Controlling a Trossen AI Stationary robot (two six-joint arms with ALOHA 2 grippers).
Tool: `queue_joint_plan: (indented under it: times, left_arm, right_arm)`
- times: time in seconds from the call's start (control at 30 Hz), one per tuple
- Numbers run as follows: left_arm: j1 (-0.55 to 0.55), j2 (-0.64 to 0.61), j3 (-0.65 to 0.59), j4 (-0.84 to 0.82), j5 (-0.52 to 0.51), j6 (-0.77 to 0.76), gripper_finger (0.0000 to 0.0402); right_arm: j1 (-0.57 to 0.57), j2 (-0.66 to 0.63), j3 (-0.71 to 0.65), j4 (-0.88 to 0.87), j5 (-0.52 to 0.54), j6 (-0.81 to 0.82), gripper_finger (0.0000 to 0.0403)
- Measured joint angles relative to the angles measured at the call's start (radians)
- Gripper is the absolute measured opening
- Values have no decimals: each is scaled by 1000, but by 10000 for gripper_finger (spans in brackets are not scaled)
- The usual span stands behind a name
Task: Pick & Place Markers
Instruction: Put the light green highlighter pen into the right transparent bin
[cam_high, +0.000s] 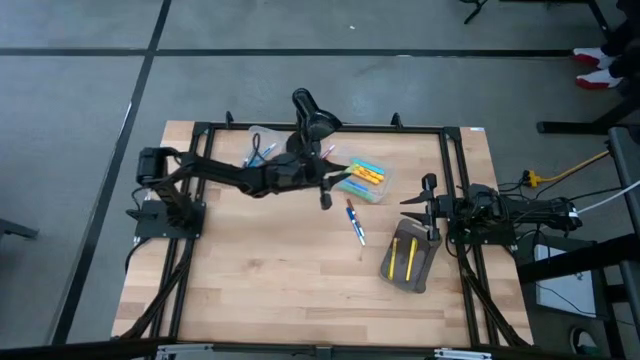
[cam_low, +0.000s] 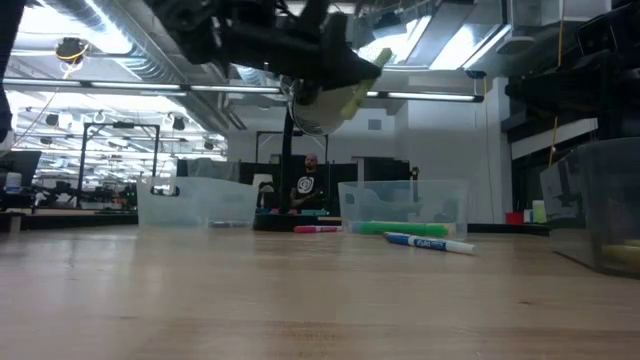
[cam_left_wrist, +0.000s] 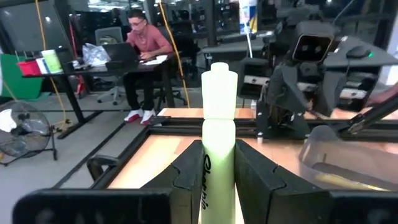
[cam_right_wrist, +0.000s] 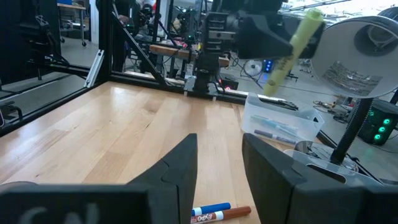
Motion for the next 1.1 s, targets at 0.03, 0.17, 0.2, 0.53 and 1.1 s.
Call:
queue_joint_plan:
  times: [0.03, 0.17, 0.2, 0.53, 1.1]
  left_arm:
    - [3, 17, 19, -11, 0, 8, 68]
    - [12, 78, 102, -71, 0, 42, 68]
    - [13, 93, 122, -87, 0, 53, 68]
    - [13, 201, 261, -192, -12, 268, 68]
    - [17, 238, 318, -342, -119, 705, 68]
  right_arm:
    - [0, 0, 0, 0, 0, 0, 126]
    - [0, 0, 0, 0, 0, 0, 126]
    - [0, 0, 0, 0, 0, 0, 126]
    - [0, 0, 0, 0, 0, 0, 126]
    - [0, 0, 0, 0, 0, 0, 126]
